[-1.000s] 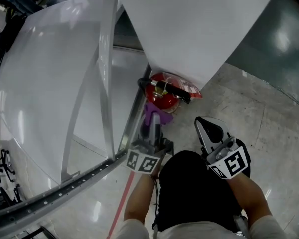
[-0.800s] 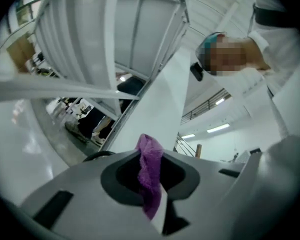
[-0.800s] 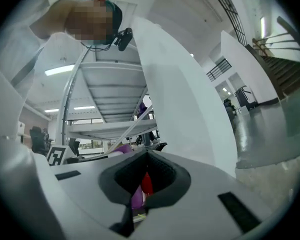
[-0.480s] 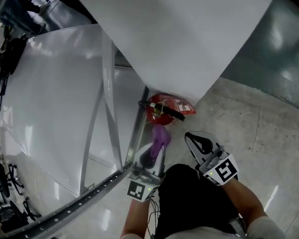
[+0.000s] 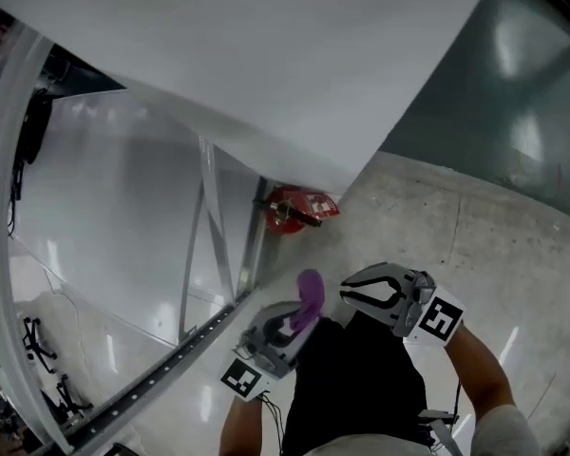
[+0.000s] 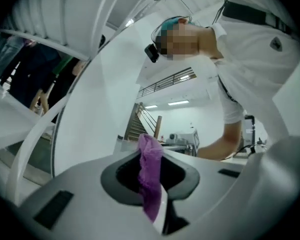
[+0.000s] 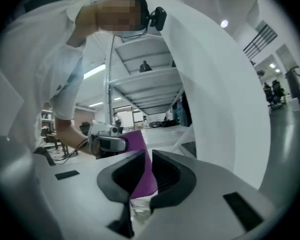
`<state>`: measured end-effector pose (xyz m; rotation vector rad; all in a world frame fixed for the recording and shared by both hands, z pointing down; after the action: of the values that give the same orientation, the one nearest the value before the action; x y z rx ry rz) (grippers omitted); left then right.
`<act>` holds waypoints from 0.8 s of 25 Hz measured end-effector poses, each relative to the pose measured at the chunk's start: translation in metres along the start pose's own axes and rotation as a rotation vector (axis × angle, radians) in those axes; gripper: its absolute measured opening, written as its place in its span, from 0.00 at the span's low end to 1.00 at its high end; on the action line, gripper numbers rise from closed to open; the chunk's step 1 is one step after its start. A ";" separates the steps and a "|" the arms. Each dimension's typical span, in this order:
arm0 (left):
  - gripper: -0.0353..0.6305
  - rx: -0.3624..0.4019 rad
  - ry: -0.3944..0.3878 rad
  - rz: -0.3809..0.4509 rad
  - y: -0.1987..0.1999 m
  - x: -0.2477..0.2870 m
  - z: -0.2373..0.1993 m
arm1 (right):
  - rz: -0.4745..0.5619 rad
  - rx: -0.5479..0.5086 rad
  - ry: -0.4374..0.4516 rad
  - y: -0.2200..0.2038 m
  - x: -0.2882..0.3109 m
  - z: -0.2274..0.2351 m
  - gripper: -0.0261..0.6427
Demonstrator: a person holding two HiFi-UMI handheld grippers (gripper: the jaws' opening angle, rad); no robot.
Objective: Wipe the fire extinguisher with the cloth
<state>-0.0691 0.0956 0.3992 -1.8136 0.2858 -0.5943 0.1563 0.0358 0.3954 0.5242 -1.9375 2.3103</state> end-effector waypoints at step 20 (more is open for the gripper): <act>0.14 0.216 -0.325 -0.153 0.317 -0.104 0.166 | -0.137 -0.266 0.457 0.309 -0.095 -0.144 0.33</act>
<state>-0.0368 0.1791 0.0378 -1.6979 -0.1340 -0.4093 0.1299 0.1298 0.0550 0.0868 -1.8664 1.8437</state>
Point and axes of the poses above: the fingertips, and each gripper's own axes: x forward along the fingers, z to its right, y out of its top, the point moved 10 cm from there along -x, backward along the fingers, and after that the axes turned 11 degrees about -z, right-handed, at the moved point
